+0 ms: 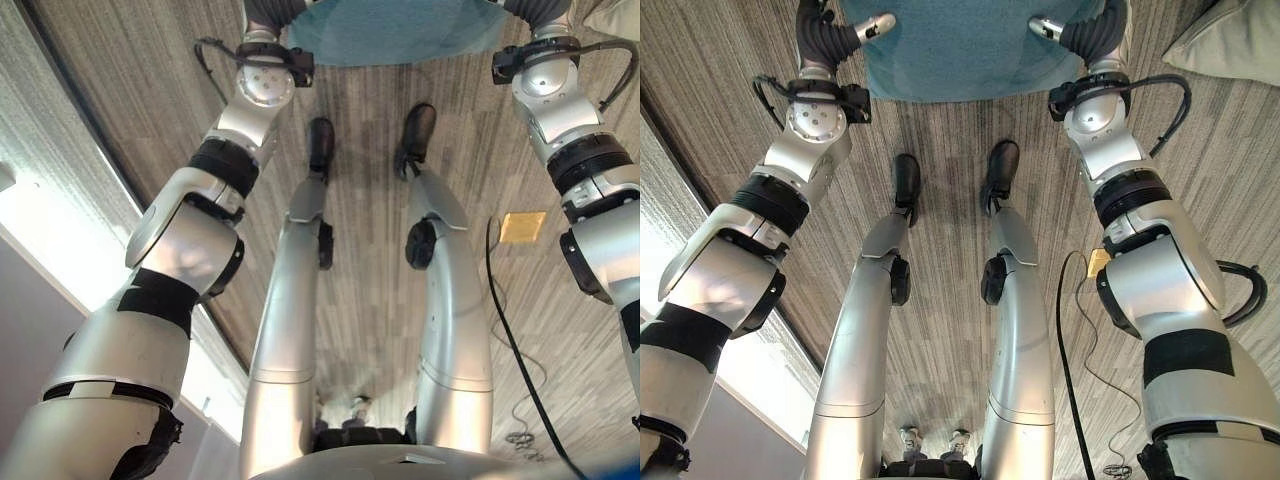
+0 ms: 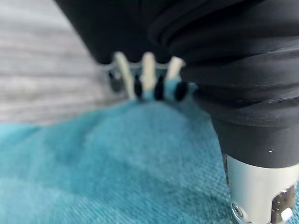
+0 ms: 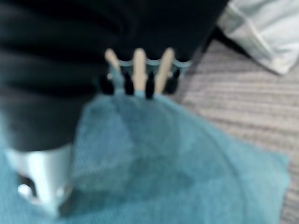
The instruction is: Pick up all the scattered cushions and arrange them neatly on the sofa.
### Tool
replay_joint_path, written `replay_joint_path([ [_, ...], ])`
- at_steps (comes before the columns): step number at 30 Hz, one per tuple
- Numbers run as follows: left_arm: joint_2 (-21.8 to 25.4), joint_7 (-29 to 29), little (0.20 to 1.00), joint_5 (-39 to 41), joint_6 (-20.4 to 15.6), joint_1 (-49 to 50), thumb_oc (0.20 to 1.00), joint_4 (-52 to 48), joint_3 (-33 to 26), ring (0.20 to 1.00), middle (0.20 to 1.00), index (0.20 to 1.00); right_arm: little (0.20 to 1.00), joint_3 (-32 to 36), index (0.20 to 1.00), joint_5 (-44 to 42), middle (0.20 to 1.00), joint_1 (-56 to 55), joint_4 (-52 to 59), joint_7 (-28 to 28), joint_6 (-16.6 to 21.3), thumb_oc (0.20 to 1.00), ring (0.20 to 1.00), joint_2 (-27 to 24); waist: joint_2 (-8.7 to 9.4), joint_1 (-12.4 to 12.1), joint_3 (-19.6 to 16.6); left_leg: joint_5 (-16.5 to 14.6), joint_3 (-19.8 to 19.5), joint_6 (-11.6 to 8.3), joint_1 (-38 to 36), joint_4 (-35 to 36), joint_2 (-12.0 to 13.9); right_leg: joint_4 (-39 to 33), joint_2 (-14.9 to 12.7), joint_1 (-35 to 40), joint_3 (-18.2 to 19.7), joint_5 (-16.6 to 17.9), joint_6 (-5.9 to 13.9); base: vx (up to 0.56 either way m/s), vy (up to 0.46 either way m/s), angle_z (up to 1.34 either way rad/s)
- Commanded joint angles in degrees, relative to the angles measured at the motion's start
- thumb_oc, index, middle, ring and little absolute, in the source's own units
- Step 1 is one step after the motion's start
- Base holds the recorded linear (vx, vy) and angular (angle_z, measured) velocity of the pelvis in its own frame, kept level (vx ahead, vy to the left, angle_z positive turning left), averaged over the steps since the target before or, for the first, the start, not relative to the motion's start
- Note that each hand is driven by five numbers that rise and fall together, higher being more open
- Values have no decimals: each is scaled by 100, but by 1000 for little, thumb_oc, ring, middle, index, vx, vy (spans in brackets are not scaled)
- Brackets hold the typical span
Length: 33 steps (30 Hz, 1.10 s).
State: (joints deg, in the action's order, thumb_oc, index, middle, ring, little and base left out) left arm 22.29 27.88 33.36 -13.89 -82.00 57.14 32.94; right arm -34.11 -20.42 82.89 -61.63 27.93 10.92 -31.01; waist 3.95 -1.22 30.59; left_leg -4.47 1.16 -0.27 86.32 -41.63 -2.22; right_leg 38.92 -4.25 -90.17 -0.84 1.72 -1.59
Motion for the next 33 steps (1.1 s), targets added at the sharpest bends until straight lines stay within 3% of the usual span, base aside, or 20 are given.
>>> replay_joint_path([
  [1,-264,-59,1000,193,-452,50,1000,-365,-263,1000,1000,1000,843,-389,843,-22,843,120,412,-118,394,843,843,443,-367,83,-442,229,-353,-86,208,164,-36,738,-81,141,95,-784,598,0,0,0],
  [2,-284,-88,1000,233,-486,54,1000,-452,-253,1000,1000,1000,429,-392,429,-40,429,149,524,-129,425,429,429,515,-371,77,-463,239,-355,-90,213,176,-31,744,-70,130,87,-787,593,21,-22,4],
  [3,-304,-127,200,373,-583,113,200,-712,-315,200,200,200,200,-313,200,-94,200,110,904,-134,520,200,200,677,-365,76,-527,261,-366,-97,210,221,-36,749,-52,105,59,-800,591,0,0,0],
  [14,4,-232,200,497,-842,857,200,-1822,-725,200,200,200,200,21,200,238,200,-492,2149,-283,579,200,200,691,-364,107,-637,377,-386,-131,-203,643,12,579,15,443,-27,-810,580,0,0,0],
  [17,-45,-180,200,337,-921,1616,200,-2636,-1044,200,200,200,200,526,200,475,200,-1211,2927,-259,624,200,200,503,-366,148,-665,417,-416,-173,-658,917,52,434,52,881,-105,-852,552,-16,-27,1],
  [18,-181,-151,200,118,-966,2154,200,-3251,-1272,200,200,200,200,927,200,624,200,-1797,3372,-262,708,200,200,427,-389,162,-678,435,-427,-194,-1080,1145,80,296,53,1267,-158,-887,531,-30,-31,0],
  [25,-315,-196,200,-348,-920,3273,200,-4084,-1563,200,200,200,200,1632,200,841,200,-3136,4350,-358,887,200,200,553,-425,172,-637,583,-511,-323,-2289,1766,159,-226,31,2467,-270,-920,483,-32,-25,2],
  [26,-288,-281,200,-510,-901,3577,200,-4332,-1591,200,200,200,200,1815,200,881,200,-3583,4723,-445,973,200,200,595,-420,161,-677,806,-520,-344,-2598,1970,189,-493,21,2810,-342,-752,438,-25,-35,1],
  [27,-293,-274,200,-516,-892,3606,200,-4346,-1582,200,200,200,200,1823,200,885,200,-3621,4744,-450,960,200,200,598,-415,170,-686,640,-547,-364,-2731,1982,176,-490,25,2937,-309,-909,475,-65,-26,1],
  [28,-305,-380,200,-625,-862,3926,200,-4491,-1568,200,200,200,200,1922,200,942,200,-4032,4934,-509,970,200,200,665,-407,162,-719,834,-527,-376,-3075,2157,213,-704,12,3269,-400,-738,430,3,-18,6],
  [31,-389,-594,200,-640,-827,4456,200,-4708,-1538,200,200,200,200,1954,200,930,200,-4691,5209,-695,983,200,200,798,-389,161,-834,911,-576,-408,-3804,2494,244,-1087,48,4025,-473,-709,419,27,-15,9],
  [33,-487,-816,200,-585,-824,4952,200,-4829,-1460,200,200,200,200,1863,200,938,200,-5296,5391,-913,961,200,200,908,-344,162,-983,999,-611,-464,-4622,2885,301,-1560,63,4936,-560,-669,435,125,-40,-2],
])
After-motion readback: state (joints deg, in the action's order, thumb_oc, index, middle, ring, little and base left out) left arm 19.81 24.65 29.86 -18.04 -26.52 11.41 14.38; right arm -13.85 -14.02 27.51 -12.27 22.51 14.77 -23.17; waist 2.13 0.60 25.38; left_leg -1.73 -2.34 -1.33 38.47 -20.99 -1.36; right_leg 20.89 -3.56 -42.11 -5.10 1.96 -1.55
